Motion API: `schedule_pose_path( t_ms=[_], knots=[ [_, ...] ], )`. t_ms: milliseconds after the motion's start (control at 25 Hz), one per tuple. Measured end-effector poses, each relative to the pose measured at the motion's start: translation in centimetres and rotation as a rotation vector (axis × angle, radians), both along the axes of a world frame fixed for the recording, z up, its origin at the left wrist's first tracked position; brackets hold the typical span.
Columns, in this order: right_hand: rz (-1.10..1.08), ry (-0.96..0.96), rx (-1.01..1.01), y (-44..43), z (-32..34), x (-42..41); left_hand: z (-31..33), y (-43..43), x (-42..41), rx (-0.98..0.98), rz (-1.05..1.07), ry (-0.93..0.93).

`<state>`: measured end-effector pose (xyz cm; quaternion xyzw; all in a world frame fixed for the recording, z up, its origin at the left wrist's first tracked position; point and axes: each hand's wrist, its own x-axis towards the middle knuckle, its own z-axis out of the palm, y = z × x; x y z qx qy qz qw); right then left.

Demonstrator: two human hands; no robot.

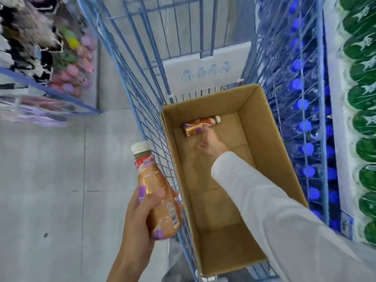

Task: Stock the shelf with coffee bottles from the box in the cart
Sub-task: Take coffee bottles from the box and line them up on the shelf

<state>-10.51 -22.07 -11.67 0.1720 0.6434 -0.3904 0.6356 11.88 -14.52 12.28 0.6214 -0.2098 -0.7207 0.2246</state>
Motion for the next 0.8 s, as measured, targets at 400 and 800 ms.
schedule_pose_path(
  t_ms=[400,800],
  knots=[
    [-0.187,-0.026,-0.002,-4.2,-7.7,1.7,-3.3,-1.1,0.6,0.072,0.019,-0.062],
    [-0.325,-0.080,-0.180,10.3,14.4,2.6,3.2,-1.9,0.3,-0.102,-0.193,-0.054]
  ],
)
